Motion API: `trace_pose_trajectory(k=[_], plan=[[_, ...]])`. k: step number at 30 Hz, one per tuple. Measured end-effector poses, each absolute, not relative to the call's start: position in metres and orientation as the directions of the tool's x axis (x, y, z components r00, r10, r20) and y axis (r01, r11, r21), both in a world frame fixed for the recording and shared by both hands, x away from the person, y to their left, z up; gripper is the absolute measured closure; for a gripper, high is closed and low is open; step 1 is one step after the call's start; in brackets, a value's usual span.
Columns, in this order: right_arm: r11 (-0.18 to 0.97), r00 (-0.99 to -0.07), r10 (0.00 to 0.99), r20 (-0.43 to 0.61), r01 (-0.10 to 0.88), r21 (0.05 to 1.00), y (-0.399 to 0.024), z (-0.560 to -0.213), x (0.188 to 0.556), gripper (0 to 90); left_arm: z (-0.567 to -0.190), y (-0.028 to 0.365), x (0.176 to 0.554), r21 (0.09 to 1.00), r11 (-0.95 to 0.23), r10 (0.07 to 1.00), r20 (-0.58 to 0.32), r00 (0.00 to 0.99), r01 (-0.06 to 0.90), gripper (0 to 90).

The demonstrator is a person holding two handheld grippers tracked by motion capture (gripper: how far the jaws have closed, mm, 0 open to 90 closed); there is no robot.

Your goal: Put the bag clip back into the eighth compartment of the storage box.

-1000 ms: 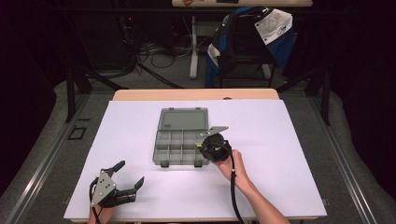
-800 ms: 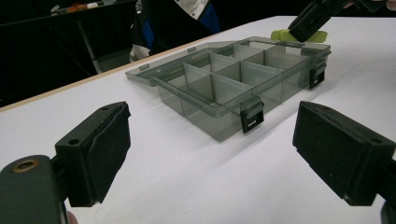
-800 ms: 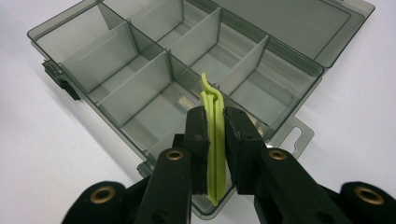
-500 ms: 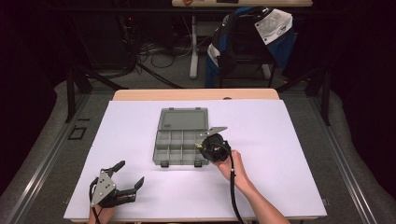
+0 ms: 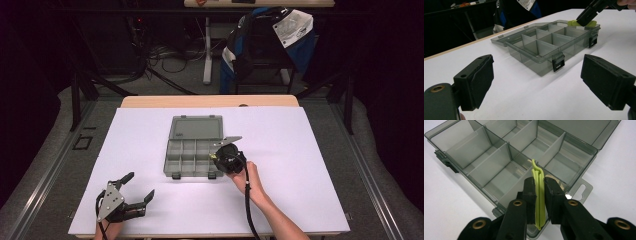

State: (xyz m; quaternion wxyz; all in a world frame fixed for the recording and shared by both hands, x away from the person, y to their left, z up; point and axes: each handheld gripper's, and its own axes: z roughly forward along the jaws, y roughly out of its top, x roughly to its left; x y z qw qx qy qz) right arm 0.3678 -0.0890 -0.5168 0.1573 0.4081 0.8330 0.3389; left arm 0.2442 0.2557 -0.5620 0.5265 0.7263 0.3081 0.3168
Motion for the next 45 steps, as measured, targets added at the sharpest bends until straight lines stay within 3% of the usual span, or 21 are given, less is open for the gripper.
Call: trace_pose_trajectory(k=[15, 26, 36, 45], plan=[[0.469, -0.671, 0.741, 0.028, 0.546, 0.694, -0.097, -0.512, 0.364, 52.2, -0.562, 0.256, 0.245, 0.958, -0.264, 0.78, 0.142, 0.61, 0.115, 11.3], [0.482, -0.72, 0.692, 0.042, 0.505, 0.716, -0.11, -0.51, 0.357, 16.8, -0.563, 0.255, 0.247, 0.955, -0.263, 0.787, 0.133, 0.602, 0.133, 11.3], [0.478, -0.754, 0.655, 0.049, 0.464, 0.745, -0.121, -0.504, 0.349, 2.8, -0.563, 0.256, 0.247, 0.954, -0.27, 0.789, 0.139, 0.599, 0.135, 11.3], [0.478, -0.768, 0.639, 0.037, 0.435, 0.763, -0.125, -0.501, 0.341, 0.0, -0.563, 0.258, 0.243, 0.955, -0.265, 0.791, 0.139, 0.596, 0.13, 11.3]])
